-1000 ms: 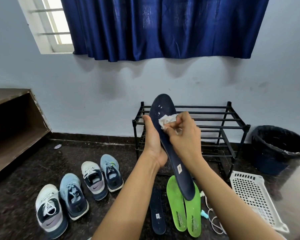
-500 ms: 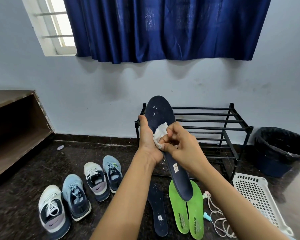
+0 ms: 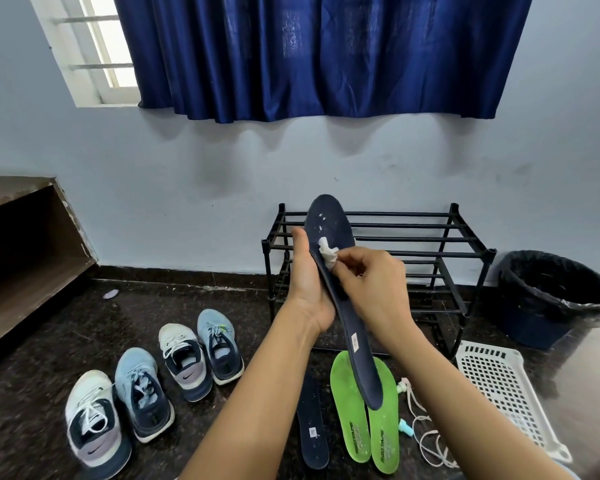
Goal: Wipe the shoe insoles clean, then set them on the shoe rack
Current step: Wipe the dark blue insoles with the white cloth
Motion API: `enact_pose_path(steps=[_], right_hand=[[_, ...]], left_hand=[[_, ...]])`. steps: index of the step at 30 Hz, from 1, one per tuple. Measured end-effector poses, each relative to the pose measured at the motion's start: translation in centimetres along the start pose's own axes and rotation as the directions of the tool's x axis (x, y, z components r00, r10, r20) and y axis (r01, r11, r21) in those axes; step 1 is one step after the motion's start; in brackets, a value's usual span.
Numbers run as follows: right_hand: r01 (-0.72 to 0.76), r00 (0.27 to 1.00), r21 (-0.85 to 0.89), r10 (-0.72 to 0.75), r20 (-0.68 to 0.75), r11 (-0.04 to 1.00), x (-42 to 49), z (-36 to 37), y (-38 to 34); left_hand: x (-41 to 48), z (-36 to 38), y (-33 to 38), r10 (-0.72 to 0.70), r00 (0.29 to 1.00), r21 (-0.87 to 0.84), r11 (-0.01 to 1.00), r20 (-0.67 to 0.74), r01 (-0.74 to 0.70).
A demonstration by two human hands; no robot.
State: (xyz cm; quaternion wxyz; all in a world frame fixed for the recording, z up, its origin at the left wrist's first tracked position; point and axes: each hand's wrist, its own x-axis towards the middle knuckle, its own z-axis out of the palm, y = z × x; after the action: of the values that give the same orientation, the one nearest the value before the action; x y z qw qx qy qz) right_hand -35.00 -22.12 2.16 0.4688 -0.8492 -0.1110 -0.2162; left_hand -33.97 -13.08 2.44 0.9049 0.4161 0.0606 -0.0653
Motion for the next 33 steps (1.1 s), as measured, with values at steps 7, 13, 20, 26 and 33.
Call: enact_pose_path(steps=[7, 13, 20, 26, 33], right_hand=[[0.042, 0.992, 0.103, -0.054, 0.111, 0.994, -1.0, 0.0, -0.3], [0.060, 0.997, 0.019, -0.059, -0.041, 0.998, 0.6, 0.8, -0.2], [0.134, 0.987, 0.107, -0.142, 0.073, 0.985, -0.5, 0.7, -0.3], [0.192, 0.980, 0.037, -0.191, -0.050, 0.981, 0.2, 1.0, -0.5], [0.157, 0.988, 0.040, -0.156, -0.018, 0.987, 0.0, 0.7, -0.6]], left_hand=[[0.1, -0.9, 0.6, -0.001, 1.000, 0.004, 1.000, -0.023, 0.001], [0.0, -0.5, 0.0, 0.033, 0.999, 0.006, 0.999, -0.032, -0.032], [0.0, -1.5, 0.9, 0.011, 0.997, 0.007, 1.000, -0.075, -0.010], [-0.2, -0.9, 0.4, 0.018, 0.998, -0.021, 1.000, -0.057, -0.019], [-0.3, -0.9, 0.4, -0.003, 0.997, -0.015, 1.000, -0.078, 0.002]])
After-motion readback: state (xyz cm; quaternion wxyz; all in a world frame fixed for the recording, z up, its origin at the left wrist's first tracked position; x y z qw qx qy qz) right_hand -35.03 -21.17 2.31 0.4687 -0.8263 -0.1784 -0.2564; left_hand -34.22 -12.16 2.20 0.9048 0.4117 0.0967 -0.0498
